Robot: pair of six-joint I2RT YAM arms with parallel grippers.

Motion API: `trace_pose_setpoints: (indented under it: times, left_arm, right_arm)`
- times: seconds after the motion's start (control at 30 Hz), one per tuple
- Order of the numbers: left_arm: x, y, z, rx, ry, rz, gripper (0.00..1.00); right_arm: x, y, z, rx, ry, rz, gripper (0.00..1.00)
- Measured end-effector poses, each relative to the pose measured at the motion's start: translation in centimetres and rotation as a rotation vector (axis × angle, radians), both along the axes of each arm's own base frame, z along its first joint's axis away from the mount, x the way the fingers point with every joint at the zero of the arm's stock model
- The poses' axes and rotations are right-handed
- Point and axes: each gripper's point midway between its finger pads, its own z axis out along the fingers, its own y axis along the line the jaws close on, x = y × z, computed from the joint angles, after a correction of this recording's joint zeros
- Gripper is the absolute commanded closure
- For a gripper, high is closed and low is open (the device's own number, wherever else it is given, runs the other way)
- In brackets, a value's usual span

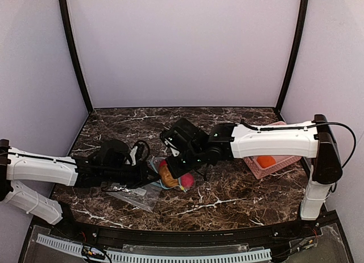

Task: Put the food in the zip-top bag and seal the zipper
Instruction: Adjust the fake vegetable in the zipper food storage bag.

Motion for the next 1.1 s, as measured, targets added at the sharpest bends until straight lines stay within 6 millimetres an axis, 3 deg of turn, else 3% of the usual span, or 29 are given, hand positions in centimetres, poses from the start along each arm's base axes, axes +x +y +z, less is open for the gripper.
trace_pose_setpoints:
  times: [0.1, 0.2, 0.27, 0.57, 0.73, 0.97, 1.1]
  left_arm:
    - [0.2, 0.2, 0.4, -0.004, -0.013, 0.011, 0.99]
    - [0.2, 0.2, 0.5, -0.003, -0.018, 0.014, 0.99]
    - [0.2, 0.2, 0.4, -0.001, -0.018, 0.013, 0.99]
    - [0.2, 0.2, 0.4, 0.001, -0.017, 0.013, 0.99]
    - [0.1, 0.2, 0.4, 0.002, -0.017, 0.006, 0.99]
    - [-0.1, 0.3, -0.5, 0.026, -0.002, -0.008, 0.99]
    - [-0.1, 0.0, -0.4, 0.028, -0.001, -0.022, 0.99]
  right_arm:
    - [-0.1, 0.0, -0.1, -0.001, 0.007, 0.01, 0.86]
    - [-0.7, 0.1, -0.2, 0.001, 0.023, 0.049, 0.62]
    - [-1.1, 0.1, -0.4, 0.008, 0.043, 0.062, 0.54]
    - [-1.9, -0.2, -1.6, -0.007, 0.074, 0.089, 0.55]
    - [-1.4, -0.4, -2.1, -0.018, 0.073, 0.076, 0.55]
    - [-0.6, -0.6, -4.8, -0.07, 0.105, 0.038, 0.56]
    - [-0.3, -0.9, -5.3, -0.083, 0.118, 0.023, 0.55]
